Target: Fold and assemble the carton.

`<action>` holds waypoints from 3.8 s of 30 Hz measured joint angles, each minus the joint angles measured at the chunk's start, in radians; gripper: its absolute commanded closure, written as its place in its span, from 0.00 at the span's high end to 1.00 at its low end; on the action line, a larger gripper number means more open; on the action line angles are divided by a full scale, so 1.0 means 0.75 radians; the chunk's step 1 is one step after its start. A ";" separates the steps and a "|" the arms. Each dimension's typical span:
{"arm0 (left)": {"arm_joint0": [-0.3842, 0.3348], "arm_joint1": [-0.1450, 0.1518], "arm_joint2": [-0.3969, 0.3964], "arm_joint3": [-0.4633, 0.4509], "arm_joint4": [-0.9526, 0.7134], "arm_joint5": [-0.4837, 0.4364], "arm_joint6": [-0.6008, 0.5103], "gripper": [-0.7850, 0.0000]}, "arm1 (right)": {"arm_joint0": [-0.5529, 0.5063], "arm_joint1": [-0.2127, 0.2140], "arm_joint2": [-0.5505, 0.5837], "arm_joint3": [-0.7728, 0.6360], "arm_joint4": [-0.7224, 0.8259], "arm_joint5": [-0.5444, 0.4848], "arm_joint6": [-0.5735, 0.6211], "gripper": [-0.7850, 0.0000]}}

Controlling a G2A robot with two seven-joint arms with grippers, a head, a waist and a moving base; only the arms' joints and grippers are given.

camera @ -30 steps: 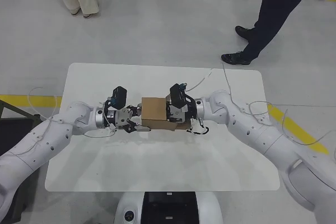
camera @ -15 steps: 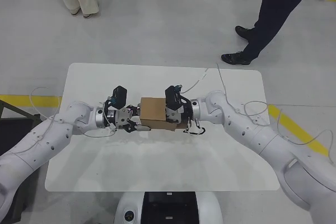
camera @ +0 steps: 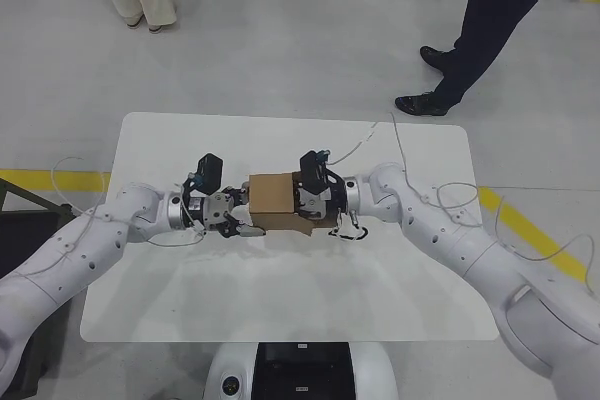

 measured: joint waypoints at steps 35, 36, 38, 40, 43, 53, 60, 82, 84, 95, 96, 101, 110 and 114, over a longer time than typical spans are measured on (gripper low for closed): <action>-0.029 0.065 -0.005 -0.134 0.044 0.000 0.161 1.00 | 0.005 -0.028 -0.155 0.067 0.122 0.000 -0.362 0.00; -0.024 0.068 -0.010 -0.136 0.048 0.000 0.175 1.00 | 0.009 -0.027 -0.165 0.068 0.122 0.000 -0.376 0.00; -0.013 0.076 -0.023 -0.137 0.061 0.000 0.207 1.00 | 0.018 -0.025 -0.187 0.069 0.127 0.000 -0.412 0.00; -0.002 0.083 -0.034 -0.138 0.073 0.000 0.232 1.00 | 0.026 -0.022 -0.203 0.069 0.129 0.000 -0.441 0.00; 0.017 0.098 -0.055 -0.137 0.093 0.000 0.274 1.00 | 0.026 -0.018 -0.206 0.068 0.121 0.000 -0.479 0.00; 0.127 0.164 -0.185 -0.085 0.137 0.000 0.497 1.00 | 0.020 -0.002 -0.206 0.070 0.074 0.000 -0.502 0.00; 0.161 0.155 -0.238 -0.084 0.083 0.031 0.449 1.00 | 0.015 0.001 -0.206 0.049 0.066 0.000 -0.477 0.00; 0.182 0.054 -0.324 -0.079 -0.061 0.152 0.082 1.00 | 0.019 -0.020 -0.206 0.036 0.096 0.000 -0.403 0.00; 0.184 0.046 -0.331 -0.079 -0.068 0.145 0.059 1.00 | 0.023 -0.023 -0.206 0.037 0.101 0.000 -0.396 0.00; 0.206 0.010 -0.387 -0.081 -0.071 0.105 0.007 1.00 | 0.033 -0.036 -0.206 0.038 0.114 0.000 -0.364 0.00; 0.211 0.009 -0.394 -0.080 -0.070 0.101 0.008 1.00 | 0.034 -0.036 -0.206 0.039 0.115 0.000 -0.364 0.00; 0.258 0.012 -0.452 -0.073 -0.053 0.079 0.043 1.00 | 0.037 -0.032 -0.206 0.051 0.117 0.000 -0.382 0.00; 0.348 0.021 -0.545 -0.085 -0.040 0.051 0.031 1.00 | 0.034 -0.027 -0.206 0.039 0.108 0.000 -0.398 0.00; 0.352 0.008 -0.554 -0.088 -0.061 0.047 -0.015 1.00 | 0.030 -0.027 -0.206 0.028 0.108 0.000 -0.392 0.00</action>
